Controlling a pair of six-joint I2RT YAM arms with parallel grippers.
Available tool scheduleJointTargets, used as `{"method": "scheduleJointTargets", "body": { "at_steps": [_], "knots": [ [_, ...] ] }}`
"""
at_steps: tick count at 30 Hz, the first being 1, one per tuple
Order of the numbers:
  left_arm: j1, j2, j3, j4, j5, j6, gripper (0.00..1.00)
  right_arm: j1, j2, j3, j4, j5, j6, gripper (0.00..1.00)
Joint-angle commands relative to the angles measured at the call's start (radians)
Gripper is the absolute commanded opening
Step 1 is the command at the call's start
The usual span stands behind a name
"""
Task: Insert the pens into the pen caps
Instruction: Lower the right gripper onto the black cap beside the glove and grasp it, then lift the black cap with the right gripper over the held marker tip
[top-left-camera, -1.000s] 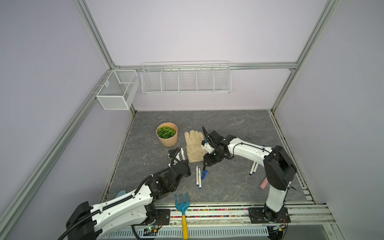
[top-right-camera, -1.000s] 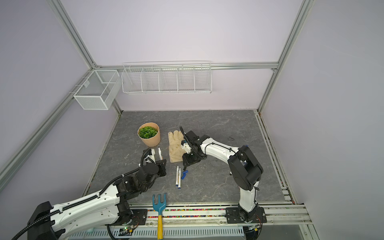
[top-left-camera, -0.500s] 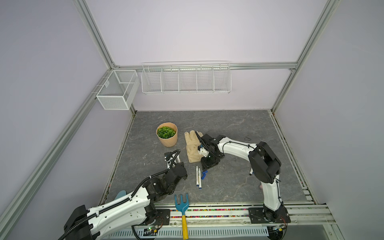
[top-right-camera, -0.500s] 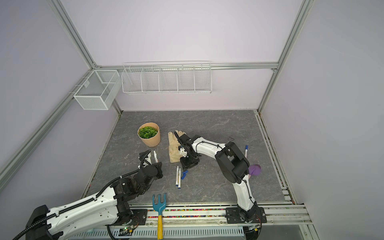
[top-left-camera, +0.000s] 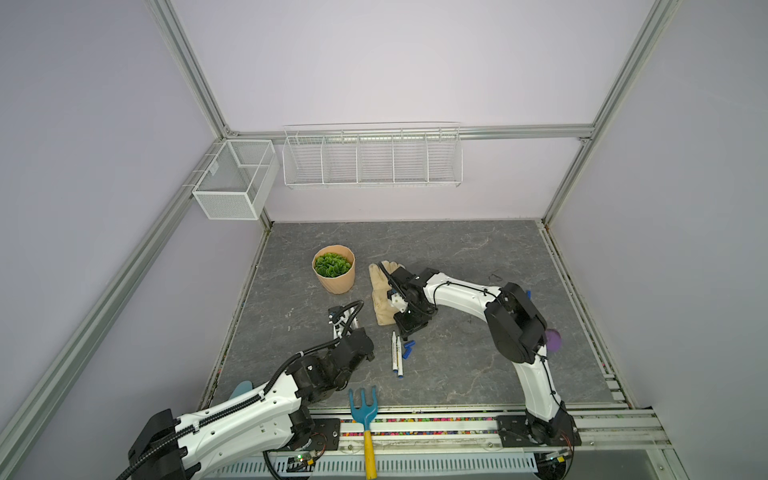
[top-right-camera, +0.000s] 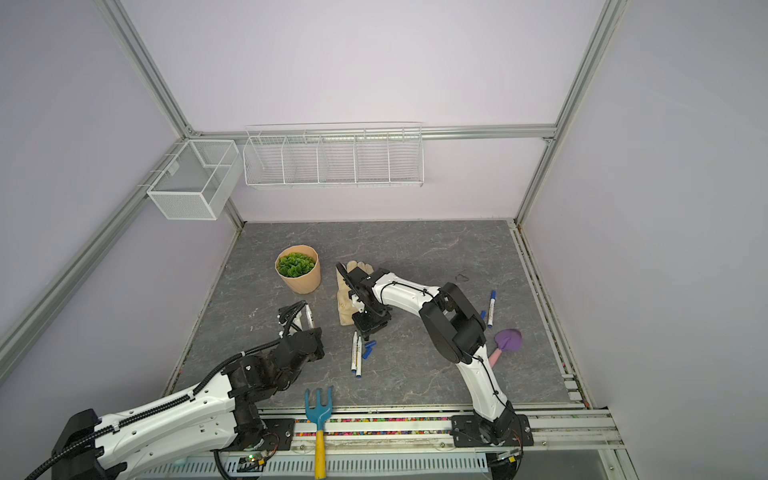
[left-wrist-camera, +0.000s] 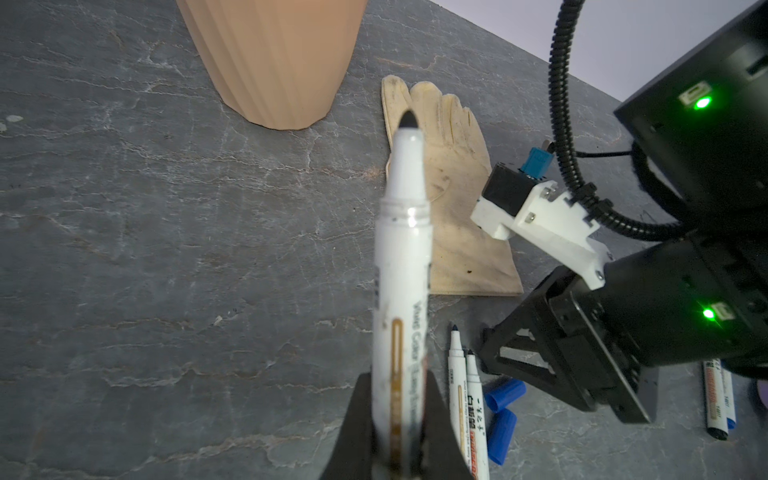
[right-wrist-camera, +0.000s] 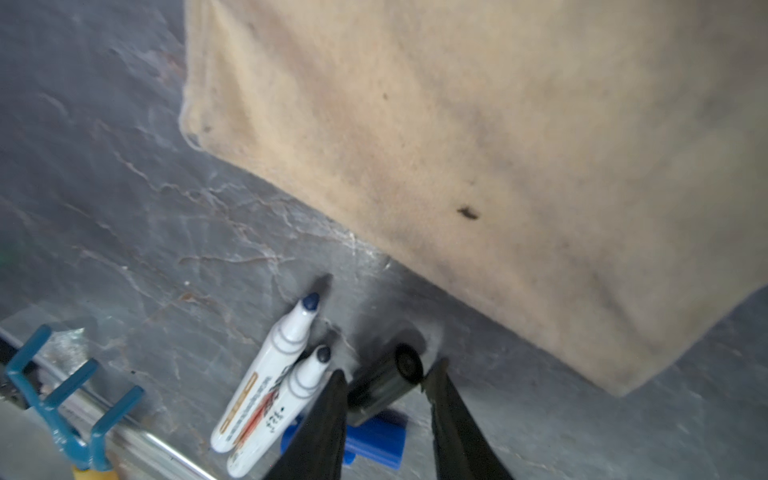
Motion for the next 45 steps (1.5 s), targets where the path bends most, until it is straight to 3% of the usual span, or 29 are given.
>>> {"method": "scheduleJointTargets", "body": {
  "at_steps": [1,6,13,17,22,27,33,45],
  "knots": [
    [0.002,0.002,-0.004,-0.014,-0.016,-0.026,0.00,0.026,0.048,0.005,-0.041,0.145,0.010,0.32],
    [0.002,0.007,-0.001,-0.004,-0.008,-0.018,0.00,0.032,0.034,-0.004,-0.038,0.231,0.010,0.27],
    [0.002,0.050,0.010,0.093,0.079,0.091,0.00,0.001,-0.080,-0.084,0.059,0.229,0.002,0.11],
    [0.002,0.090,0.013,0.193,0.192,0.187,0.00,-0.074,-0.290,-0.202,0.189,0.136,0.023,0.07],
    [0.002,0.187,0.050,0.306,0.359,0.279,0.00,-0.179,-0.575,-0.410,0.441,-0.073,0.113,0.07],
    [-0.015,0.260,0.082,0.403,0.435,0.318,0.00,-0.217,-0.738,-0.541,0.655,-0.203,0.193,0.07],
    [-0.046,0.310,0.123,0.455,0.475,0.373,0.00,-0.218,-0.750,-0.562,0.753,-0.353,0.231,0.08],
    [-0.067,0.341,0.159,0.448,0.467,0.388,0.00,-0.205,-0.730,-0.547,0.697,-0.381,0.183,0.08]
  ]
}}
